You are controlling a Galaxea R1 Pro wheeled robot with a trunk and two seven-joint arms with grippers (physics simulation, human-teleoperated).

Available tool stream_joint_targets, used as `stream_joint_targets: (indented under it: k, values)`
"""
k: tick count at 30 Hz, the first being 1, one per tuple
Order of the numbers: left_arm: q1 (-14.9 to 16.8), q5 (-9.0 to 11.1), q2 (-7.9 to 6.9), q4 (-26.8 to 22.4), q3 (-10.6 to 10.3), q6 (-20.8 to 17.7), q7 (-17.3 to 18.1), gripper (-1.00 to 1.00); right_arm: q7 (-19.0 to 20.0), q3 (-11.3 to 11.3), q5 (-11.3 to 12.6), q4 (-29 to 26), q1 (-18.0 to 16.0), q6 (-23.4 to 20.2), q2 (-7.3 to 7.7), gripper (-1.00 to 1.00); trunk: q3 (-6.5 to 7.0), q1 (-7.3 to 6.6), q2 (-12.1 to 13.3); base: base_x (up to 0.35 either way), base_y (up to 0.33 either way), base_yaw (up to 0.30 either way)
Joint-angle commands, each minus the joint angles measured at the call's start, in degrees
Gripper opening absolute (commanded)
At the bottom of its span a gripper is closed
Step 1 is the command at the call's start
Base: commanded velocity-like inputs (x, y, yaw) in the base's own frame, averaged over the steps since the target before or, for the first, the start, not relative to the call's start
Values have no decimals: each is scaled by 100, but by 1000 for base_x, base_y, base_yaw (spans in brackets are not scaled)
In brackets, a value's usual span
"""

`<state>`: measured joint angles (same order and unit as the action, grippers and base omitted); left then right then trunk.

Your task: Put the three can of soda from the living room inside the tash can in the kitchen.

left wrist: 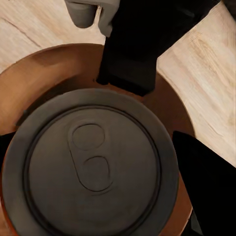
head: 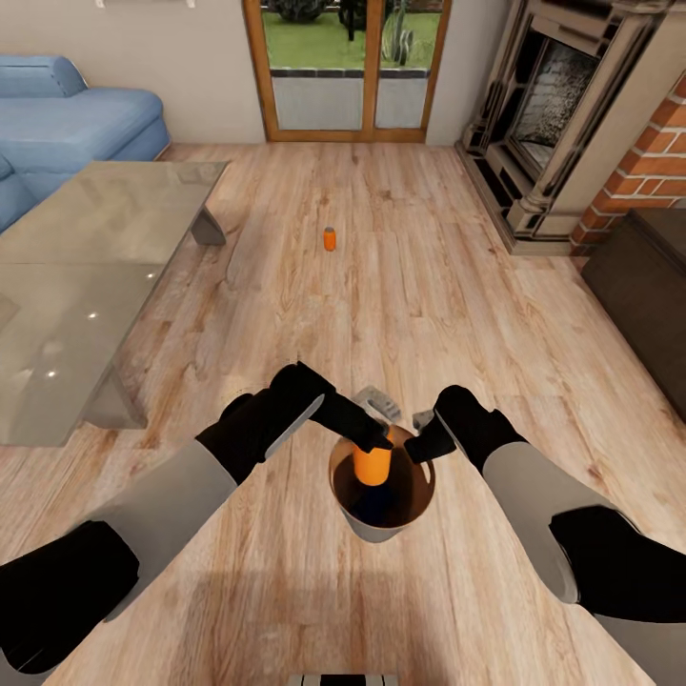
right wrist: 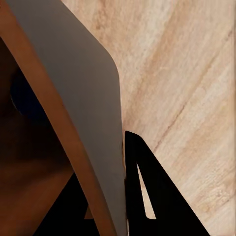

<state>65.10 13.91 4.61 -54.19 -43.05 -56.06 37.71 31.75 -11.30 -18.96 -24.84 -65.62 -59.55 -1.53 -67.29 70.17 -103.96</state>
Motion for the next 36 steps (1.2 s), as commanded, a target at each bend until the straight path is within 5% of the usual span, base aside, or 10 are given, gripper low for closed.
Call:
stream_joint_targets:
  k: [1,11,15,20,27,28,36]
  values:
    - [-13,-1,-1,3,0,29,0,-100,46,17,171,1,-16,-45,-2,-100,0,0,0,0,0,0]
    - [-103,-20,3,678,-200,931,0,-100,51,40,208,33,-301,-45,-171,-100,0,0,0,0,0,0]
    - [-186,-20,2,760,-227,1024,-4,-100,51,40,206,39,-326,-45,-203,-100,0,0,0,0,0,0]
    - [-267,-11,-2,799,-569,1197,-186,-100,51,40,202,45,-343,-45,-241,-100,0,0,0,0,0,0]
    - [-350,-3,-5,798,-653,1234,-227,-100,51,40,201,56,-346,-45,-257,-100,0,0,0,0,0,0]
    - [-353,-1,-8,798,-656,1235,-226,100,51,40,200,57,-346,-45,-258,-100,0,0,0,0,0,0]
    - [-358,19,-47,699,-657,1231,-204,100,51,50,196,62,-346,-45,-252,-100,0,0,0,0,0,0]
